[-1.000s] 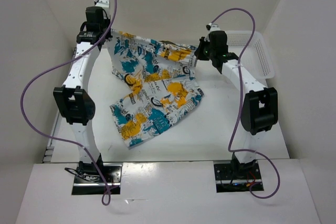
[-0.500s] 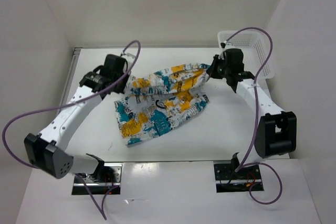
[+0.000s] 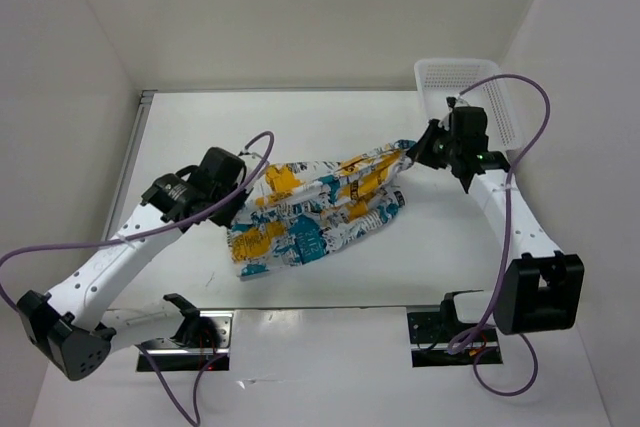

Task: Fold and stack the shorts
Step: Fold the shorts

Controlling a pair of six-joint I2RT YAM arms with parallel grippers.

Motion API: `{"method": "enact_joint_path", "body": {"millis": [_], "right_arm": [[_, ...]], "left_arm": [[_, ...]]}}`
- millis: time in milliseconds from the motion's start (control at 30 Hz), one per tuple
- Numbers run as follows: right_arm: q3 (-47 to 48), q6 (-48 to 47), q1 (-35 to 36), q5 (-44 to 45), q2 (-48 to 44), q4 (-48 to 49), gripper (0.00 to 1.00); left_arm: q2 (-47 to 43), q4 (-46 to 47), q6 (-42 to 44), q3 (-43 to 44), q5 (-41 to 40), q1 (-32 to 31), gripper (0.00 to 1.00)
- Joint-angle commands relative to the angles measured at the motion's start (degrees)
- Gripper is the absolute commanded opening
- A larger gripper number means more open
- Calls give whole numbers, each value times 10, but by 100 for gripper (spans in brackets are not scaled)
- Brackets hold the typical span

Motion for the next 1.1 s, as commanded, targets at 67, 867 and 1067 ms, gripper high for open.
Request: {"method": "enact_joint_path", "body": {"millis": [67, 867, 1067], "right_arm": [[-35, 43, -34, -15, -53, -61, 13], [-127, 116, -45, -4, -20, -15, 86], [-137, 116, -45, 1, -9, -9, 86]], "left_arm": [[-26, -72, 3, -33, 60, -10, 9], [70, 65, 3, -113, 120, 29, 70], [176, 58, 3, -92, 169, 35, 66]]}}
